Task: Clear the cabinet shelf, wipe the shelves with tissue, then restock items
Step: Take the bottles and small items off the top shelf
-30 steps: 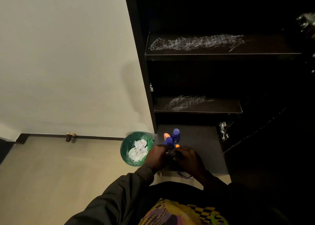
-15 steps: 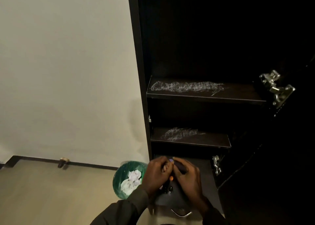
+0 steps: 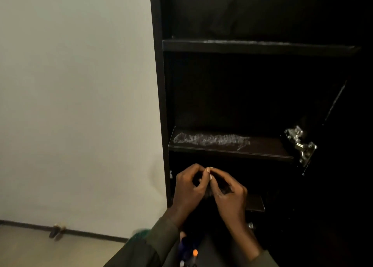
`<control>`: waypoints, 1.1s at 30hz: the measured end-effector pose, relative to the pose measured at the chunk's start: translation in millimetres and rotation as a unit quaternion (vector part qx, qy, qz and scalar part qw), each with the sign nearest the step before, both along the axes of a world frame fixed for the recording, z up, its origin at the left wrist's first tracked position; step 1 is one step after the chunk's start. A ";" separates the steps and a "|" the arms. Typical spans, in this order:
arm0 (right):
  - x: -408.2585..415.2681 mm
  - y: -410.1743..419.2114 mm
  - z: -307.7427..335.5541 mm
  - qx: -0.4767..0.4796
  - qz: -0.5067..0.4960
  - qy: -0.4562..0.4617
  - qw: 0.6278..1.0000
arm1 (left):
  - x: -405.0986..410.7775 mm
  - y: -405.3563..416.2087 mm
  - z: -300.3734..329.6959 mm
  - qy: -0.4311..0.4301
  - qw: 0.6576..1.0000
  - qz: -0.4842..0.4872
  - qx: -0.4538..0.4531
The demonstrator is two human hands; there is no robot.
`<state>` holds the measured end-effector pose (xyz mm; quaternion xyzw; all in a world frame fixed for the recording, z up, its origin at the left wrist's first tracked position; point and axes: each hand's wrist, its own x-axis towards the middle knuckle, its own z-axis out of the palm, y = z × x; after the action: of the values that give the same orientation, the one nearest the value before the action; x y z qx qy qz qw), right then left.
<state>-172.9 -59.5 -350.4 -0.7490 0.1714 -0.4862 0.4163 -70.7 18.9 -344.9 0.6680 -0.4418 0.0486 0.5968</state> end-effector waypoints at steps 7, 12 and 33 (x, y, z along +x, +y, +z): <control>-2.9 -15.9 81.5 -0.026 -0.023 -0.074 0.997 | 2.7 -19.0 86.5 -0.031 0.994 -0.015 -0.103; -2.7 -30.3 101.6 -0.031 -0.040 -0.108 0.993 | 12.3 -23.5 105.3 -0.008 0.992 -0.004 -0.122; -16.0 -24.0 55.0 0.031 -0.061 -0.053 0.996 | 6.2 -11.8 51.9 0.038 0.999 0.004 -0.038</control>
<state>-189.0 -83.5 -295.4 -0.6973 0.2093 -0.5436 0.4177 -64.5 7.1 -293.0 0.6483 -0.4141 0.0425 0.6375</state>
